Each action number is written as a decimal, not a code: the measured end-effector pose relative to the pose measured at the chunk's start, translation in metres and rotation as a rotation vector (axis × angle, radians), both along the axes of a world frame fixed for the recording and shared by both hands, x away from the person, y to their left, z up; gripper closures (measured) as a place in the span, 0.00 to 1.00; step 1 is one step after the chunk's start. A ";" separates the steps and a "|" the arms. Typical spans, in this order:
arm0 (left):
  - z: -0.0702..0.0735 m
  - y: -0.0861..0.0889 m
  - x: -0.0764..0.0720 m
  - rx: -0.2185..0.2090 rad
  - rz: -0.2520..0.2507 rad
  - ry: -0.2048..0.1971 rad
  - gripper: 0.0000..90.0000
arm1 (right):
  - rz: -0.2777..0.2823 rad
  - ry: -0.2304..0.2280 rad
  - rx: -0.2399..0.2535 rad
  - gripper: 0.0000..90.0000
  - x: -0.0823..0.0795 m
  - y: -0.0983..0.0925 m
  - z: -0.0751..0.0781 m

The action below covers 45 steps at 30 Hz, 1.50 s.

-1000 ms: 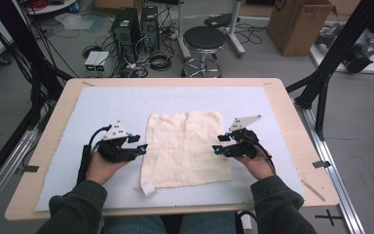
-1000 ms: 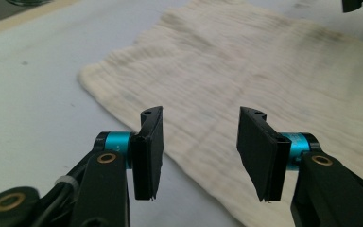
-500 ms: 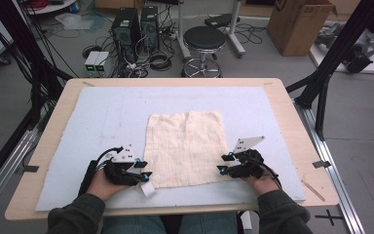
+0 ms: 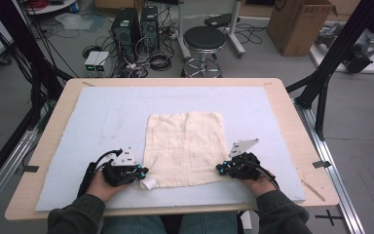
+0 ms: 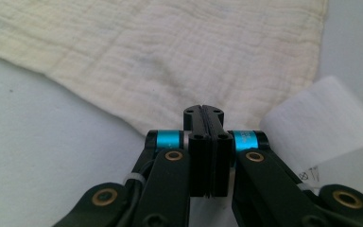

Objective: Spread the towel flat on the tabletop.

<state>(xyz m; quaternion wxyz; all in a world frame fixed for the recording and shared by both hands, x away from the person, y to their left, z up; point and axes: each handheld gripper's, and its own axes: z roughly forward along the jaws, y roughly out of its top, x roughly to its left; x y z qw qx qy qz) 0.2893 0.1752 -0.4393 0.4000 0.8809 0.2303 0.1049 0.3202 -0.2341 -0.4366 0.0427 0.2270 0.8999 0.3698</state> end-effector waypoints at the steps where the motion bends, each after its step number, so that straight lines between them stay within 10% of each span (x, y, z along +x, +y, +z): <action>1: 0.000 0.002 -0.001 -0.002 0.004 -0.002 0.99 | 0.006 0.007 0.004 0.98 -0.001 0.000 0.000; 22: 0.005 0.020 -0.028 -0.006 0.003 -0.002 0.98 | 0.071 0.044 -0.006 0.97 -0.028 0.013 0.004; 27: 0.006 0.021 -0.025 -0.042 0.025 0.028 0.82 | 0.043 0.041 0.049 0.73 -0.027 0.007 0.006; 45: 0.016 0.025 -0.006 -0.143 0.139 -0.009 0.57 | -0.067 -0.038 0.130 0.46 0.010 0.004 0.013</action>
